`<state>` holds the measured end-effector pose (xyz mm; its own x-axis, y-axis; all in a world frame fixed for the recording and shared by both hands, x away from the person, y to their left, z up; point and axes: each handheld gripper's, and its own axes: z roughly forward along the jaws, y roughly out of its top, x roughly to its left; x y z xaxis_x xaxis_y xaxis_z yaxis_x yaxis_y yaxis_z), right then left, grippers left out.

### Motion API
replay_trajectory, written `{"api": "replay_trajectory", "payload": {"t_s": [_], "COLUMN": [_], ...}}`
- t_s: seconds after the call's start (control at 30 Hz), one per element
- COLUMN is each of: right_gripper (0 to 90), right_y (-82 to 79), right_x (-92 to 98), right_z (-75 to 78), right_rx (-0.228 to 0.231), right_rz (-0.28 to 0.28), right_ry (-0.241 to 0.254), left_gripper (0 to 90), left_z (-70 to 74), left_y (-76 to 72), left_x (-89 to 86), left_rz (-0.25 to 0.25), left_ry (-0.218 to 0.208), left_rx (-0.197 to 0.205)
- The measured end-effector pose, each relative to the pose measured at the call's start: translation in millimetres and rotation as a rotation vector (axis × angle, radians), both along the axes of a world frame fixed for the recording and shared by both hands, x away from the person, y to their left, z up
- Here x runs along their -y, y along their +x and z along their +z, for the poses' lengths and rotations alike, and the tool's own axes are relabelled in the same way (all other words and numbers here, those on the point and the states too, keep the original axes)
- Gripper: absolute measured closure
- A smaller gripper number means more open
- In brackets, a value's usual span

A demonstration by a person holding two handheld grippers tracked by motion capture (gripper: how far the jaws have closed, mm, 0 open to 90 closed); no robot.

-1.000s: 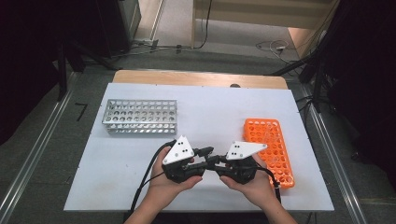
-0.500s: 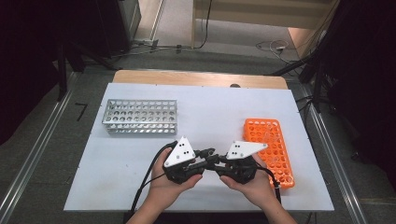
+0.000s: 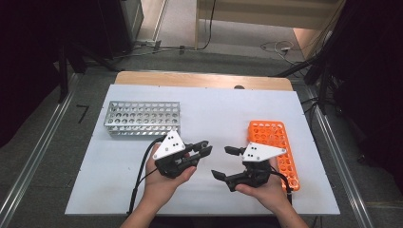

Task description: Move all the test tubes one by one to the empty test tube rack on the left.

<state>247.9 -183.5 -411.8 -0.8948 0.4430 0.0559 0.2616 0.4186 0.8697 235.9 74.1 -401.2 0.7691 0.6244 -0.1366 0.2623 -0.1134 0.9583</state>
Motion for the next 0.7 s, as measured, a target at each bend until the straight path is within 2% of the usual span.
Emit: {"api": "replay_trajectory", "payload": {"t_s": [0.03,0.1,0.4,0.7], "right_gripper": [0.0,0.0,0.0,0.0], "right_y": [0.0,-1.0,-4.6,-17.3], "right_x": [2.9,14.2,47.6,80.4], "right_z": [0.1,0.6,-0.5,-4.8], "right_rx": [0.001,0.007,0.000,0.007], "right_rz": [-0.007,-0.029,-0.079,-0.123], "right_ry": [0.003,0.023,0.050,0.039], "left_gripper": [76.3,76.4,76.4,76.4], "left_z": [1.0,3.1,16.3,25.3], "left_y": [1.7,5.7,31.0,61.4], "left_x": [-2.4,-6.7,-29.4,-51.3], "left_rz": [0.008,0.025,0.097,0.169], "left_ry": [-0.003,-0.007,0.004,0.006], "left_rx": [0.001,0.005,0.023,0.030]}}
